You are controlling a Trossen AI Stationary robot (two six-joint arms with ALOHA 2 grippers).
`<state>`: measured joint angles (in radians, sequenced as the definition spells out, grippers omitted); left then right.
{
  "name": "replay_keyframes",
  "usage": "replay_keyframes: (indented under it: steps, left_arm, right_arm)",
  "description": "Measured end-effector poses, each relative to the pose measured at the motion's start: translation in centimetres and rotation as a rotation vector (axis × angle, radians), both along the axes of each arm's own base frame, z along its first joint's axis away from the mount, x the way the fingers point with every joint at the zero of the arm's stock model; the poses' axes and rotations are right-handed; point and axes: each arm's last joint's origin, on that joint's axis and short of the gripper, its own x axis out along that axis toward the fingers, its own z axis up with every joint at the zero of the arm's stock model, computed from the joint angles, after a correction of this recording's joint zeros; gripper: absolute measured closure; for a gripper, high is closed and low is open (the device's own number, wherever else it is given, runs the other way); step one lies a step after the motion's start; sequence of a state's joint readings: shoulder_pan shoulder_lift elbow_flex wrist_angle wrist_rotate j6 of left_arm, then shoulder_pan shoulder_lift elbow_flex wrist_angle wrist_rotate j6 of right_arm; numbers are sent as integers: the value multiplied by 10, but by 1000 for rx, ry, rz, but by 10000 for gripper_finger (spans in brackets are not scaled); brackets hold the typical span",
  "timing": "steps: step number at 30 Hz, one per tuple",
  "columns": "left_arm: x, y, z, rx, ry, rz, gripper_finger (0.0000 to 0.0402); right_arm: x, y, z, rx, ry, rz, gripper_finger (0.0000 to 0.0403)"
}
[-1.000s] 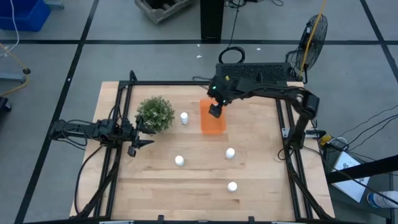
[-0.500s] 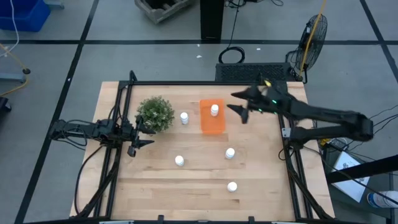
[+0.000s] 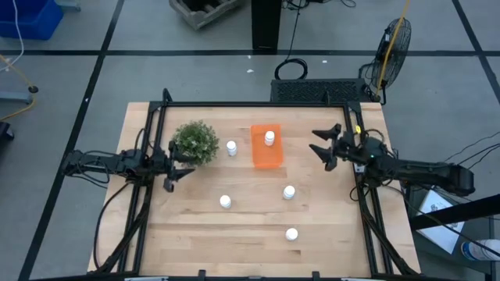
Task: Pick and place pill bottles into a basket
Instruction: Put the white pill bottle into the orange bin
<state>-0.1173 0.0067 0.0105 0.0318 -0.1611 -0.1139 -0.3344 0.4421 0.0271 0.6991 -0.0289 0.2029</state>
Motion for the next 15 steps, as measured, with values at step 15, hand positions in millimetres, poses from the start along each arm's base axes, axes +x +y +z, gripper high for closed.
replay_keyframes:
  steps: [15]
  left_arm:
    - [26,1,90,36,189,128,215]
  right_arm:
    - [1,0,-6,33,52,0,117]
